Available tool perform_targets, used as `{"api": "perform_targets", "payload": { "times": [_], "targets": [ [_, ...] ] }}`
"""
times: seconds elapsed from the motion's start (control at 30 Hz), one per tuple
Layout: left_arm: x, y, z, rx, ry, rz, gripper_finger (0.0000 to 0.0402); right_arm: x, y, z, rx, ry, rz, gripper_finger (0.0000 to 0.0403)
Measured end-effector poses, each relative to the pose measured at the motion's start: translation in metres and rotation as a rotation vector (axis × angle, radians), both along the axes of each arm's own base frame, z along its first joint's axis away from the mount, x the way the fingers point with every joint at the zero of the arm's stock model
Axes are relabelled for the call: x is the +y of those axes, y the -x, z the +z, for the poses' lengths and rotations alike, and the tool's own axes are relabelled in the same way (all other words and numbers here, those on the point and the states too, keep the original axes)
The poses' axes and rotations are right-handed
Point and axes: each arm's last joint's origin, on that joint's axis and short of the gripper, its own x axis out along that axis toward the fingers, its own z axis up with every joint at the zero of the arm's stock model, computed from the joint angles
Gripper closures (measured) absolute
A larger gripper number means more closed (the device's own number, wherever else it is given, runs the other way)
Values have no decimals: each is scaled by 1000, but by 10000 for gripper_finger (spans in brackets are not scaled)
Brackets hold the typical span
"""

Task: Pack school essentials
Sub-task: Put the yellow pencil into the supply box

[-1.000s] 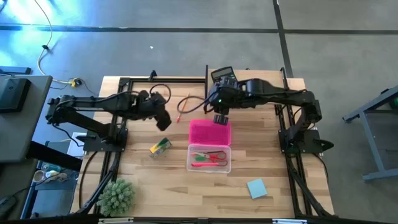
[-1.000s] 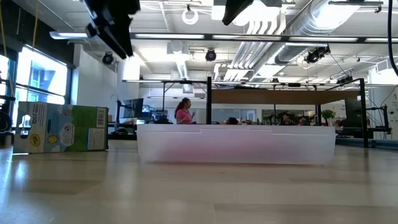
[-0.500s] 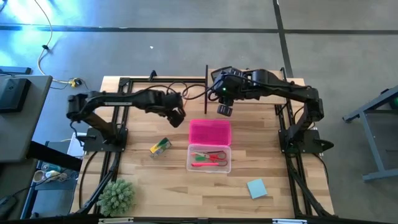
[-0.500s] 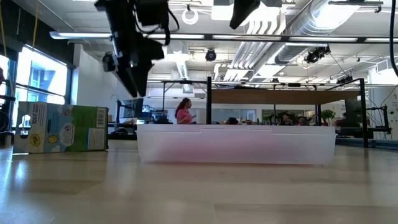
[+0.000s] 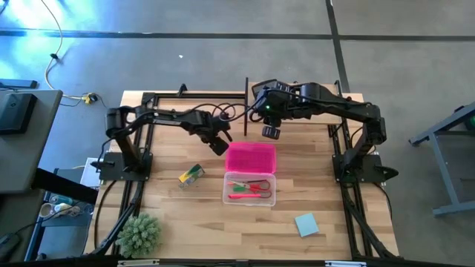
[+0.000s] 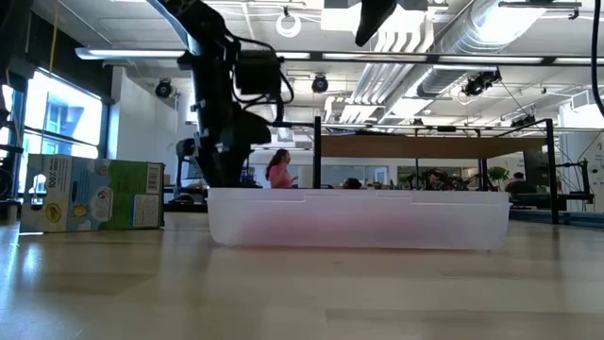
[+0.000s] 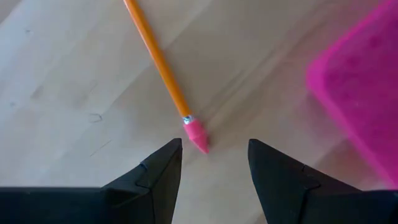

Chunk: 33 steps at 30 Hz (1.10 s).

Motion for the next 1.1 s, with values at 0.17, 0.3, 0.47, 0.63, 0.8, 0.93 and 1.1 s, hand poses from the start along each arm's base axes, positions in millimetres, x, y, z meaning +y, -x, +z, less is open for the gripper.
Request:
{"api": "perform_targets", "payload": {
  "times": [0.17,0.3,0.47,0.63,0.8,0.93,1.1],
  "targets": [
    [7,0,-12,33,9,29,229,0,0,0,4,0,0,265],
    [12,1,-18,46,14,42,229,0,0,0,5,-1,0,265],
    [15,1,-26,66,25,52,229,0,0,0,6,-1,0,265],
    [16,0,-31,74,34,51,229,0,1,0,6,-1,0,265],
    [15,-1,-31,70,37,49,240,0,1,0,7,-1,0,265],
    [14,-2,-31,59,43,39,281,0,1,0,6,-2,-3,265],
    [12,-5,-31,50,38,26,349,0,1,0,6,-2,-3,265]
  ]
}}
